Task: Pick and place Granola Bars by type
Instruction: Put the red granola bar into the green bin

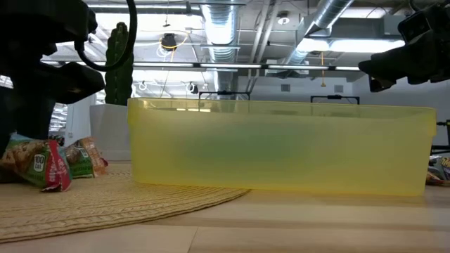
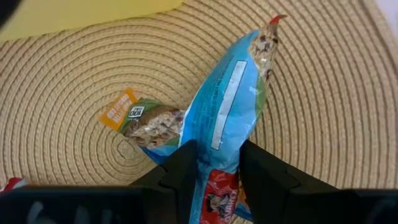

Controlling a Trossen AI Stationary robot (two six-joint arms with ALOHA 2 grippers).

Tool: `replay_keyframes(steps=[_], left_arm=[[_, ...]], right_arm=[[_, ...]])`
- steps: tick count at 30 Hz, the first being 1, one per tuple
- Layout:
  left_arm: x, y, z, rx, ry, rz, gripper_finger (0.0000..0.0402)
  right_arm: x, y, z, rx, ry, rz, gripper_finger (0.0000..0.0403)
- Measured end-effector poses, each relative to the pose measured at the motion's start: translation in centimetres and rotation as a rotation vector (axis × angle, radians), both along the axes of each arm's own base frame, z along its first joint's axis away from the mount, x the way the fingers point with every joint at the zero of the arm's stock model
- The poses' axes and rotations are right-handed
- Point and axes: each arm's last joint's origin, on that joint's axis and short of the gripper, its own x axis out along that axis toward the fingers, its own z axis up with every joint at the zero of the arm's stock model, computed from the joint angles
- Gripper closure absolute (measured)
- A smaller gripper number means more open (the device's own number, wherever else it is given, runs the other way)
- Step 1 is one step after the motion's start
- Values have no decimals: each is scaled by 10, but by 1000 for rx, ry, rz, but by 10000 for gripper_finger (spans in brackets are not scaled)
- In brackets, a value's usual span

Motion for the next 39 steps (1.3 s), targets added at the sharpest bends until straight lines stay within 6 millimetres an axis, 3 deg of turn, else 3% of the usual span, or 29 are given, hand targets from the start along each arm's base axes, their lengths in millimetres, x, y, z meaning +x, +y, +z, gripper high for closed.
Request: replay_keyframes(steps=[11, 19, 25, 39], left_arm=[[1, -1, 1, -13, -14, 3, 394], [8, -6, 10, -45, -52, 0, 390], [10, -10, 29, -99, -112, -8, 395], [27, -10, 87, -237, -578, -87, 392]], right_arm=[[0, 0, 0, 0, 1, 0, 278], [0, 0, 0, 0, 1, 1, 278], [0, 0, 0, 0, 1, 0, 278], [0, 0, 0, 0, 1, 0, 278]])
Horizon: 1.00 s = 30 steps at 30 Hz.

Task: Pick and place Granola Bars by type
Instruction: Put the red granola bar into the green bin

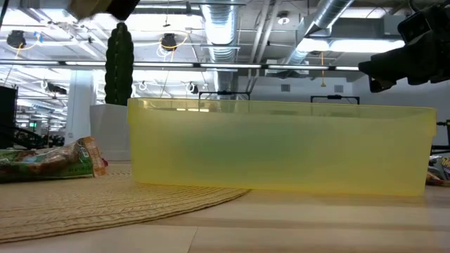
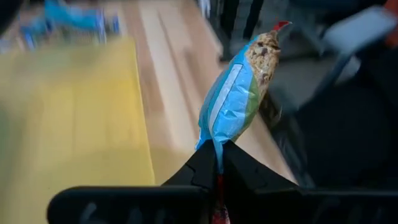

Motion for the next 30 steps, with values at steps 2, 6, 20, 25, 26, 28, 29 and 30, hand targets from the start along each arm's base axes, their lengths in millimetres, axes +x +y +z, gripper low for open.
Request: replay_keyframes(steps=[2, 6, 20, 25, 26, 28, 29, 30], left_arm=[[3, 1, 8, -17, -71, -6, 391], [9, 4, 22, -34, -204, -25, 393], [19, 39, 46, -42, -329, 66, 396], [25, 53, 46, -31, -331, 129, 394], [27, 57, 46, -28, -332, 144, 394], [31, 66, 47, -21, -345, 173, 395], [33, 71, 48, -15, -355, 188, 395], [35, 77, 49, -9, -364, 207, 395]], right_arm=[[0, 0, 0, 0, 0, 0, 278], [0, 0, 0, 0, 0, 1, 278], [0, 0, 0, 0, 0, 0, 278], [0, 0, 0, 0, 0, 0, 278], [0, 0, 0, 0, 0, 0, 278], [0, 0, 0, 0, 0, 0, 278], [0, 0, 0, 0, 0, 0, 278], [0, 0, 0, 0, 0, 0, 278]])
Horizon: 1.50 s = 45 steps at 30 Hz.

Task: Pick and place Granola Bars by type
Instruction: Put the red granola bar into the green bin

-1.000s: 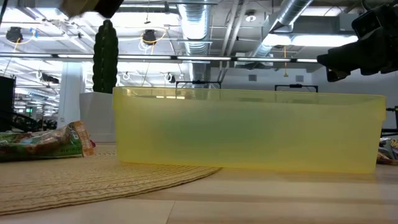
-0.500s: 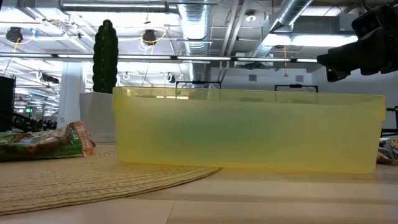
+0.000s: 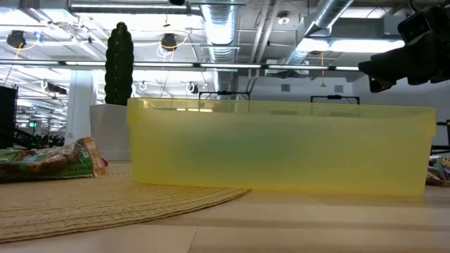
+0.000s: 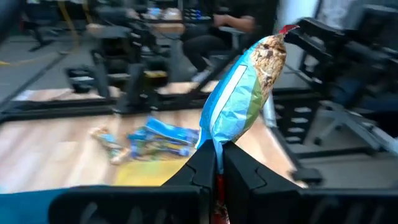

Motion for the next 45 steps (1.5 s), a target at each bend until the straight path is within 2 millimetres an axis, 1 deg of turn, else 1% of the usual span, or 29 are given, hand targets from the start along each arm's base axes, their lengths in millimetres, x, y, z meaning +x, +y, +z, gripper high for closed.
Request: replay_keyframes(steps=[5, 10, 14, 19, 22, 26, 28, 30, 33, 42, 45], left_arm=[[10, 35, 2, 28, -23, 115, 394], [17, 80, 2, 27, -21, 263, 394], [17, 119, 2, -1, -21, 392, 393], [11, 166, 2, -15, -23, 539, 393], [4, 192, 2, -54, -30, 614, 393], [-7, 223, 2, -122, -48, 726, 393], [-13, 236, 2, -142, -56, 774, 393], [-17, 244, 2, -149, -61, 809, 393], [-21, 251, 2, -149, -62, 830, 393], [-23, 256, -1, -144, -54, 877, 393], [-19, 259, -6, -146, -50, 888, 393]], right_arm=[[0, 0, 0, 0, 0, 0, 278], [0, 0, 0, 0, 0, 0, 278], [0, 0, 0, 0, 0, 0, 278], [0, 0, 0, 0, 0, 0, 278], [0, 0, 0, 0, 0, 0, 278], [0, 0, 0, 0, 0, 0, 278], [0, 0, 0, 0, 0, 0, 278], [0, 0, 0, 0, 0, 0, 278], [0, 0, 0, 0, 0, 0, 278], [0, 0, 0, 0, 0, 0, 278], [0, 0, 0, 0, 0, 0, 278]])
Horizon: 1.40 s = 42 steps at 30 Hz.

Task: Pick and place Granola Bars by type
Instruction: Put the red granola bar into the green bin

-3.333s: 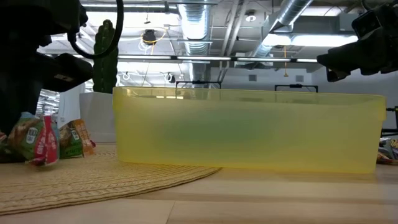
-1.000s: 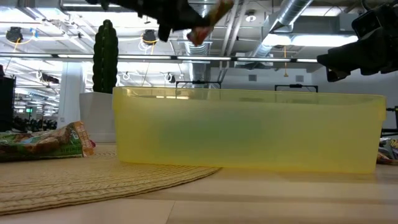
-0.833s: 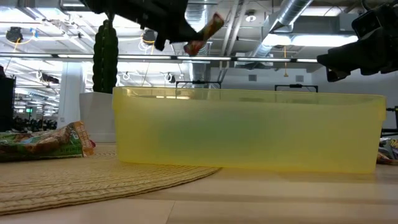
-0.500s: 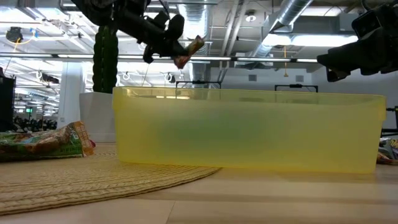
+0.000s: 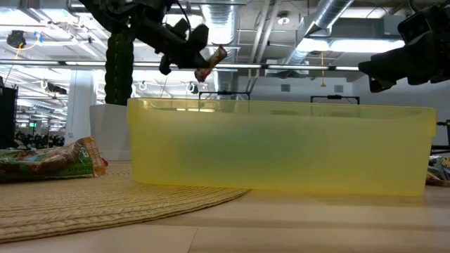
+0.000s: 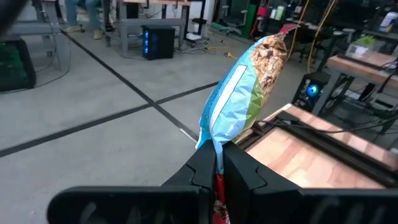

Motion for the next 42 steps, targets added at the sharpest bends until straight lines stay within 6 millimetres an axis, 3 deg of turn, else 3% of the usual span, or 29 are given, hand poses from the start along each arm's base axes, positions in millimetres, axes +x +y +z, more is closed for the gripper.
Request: replay_keyframes(steps=[9, 21, 35, 42], left_arm=[[24, 26, -38, -106, 22, -12, 393], [54, 47, -67, -246, 164, -3, 393], [60, 51, -103, -529, 142, 114, 393], [62, 49, -105, -539, 140, 106, 393]], right_arm=[[0, 0, 0, 0, 0, -1, 278], [0, 0, 0, 0, 0, 0, 278], [0, 0, 0, 0, 0, 0, 278], [0, 0, 0, 0, 0, 0, 278]])
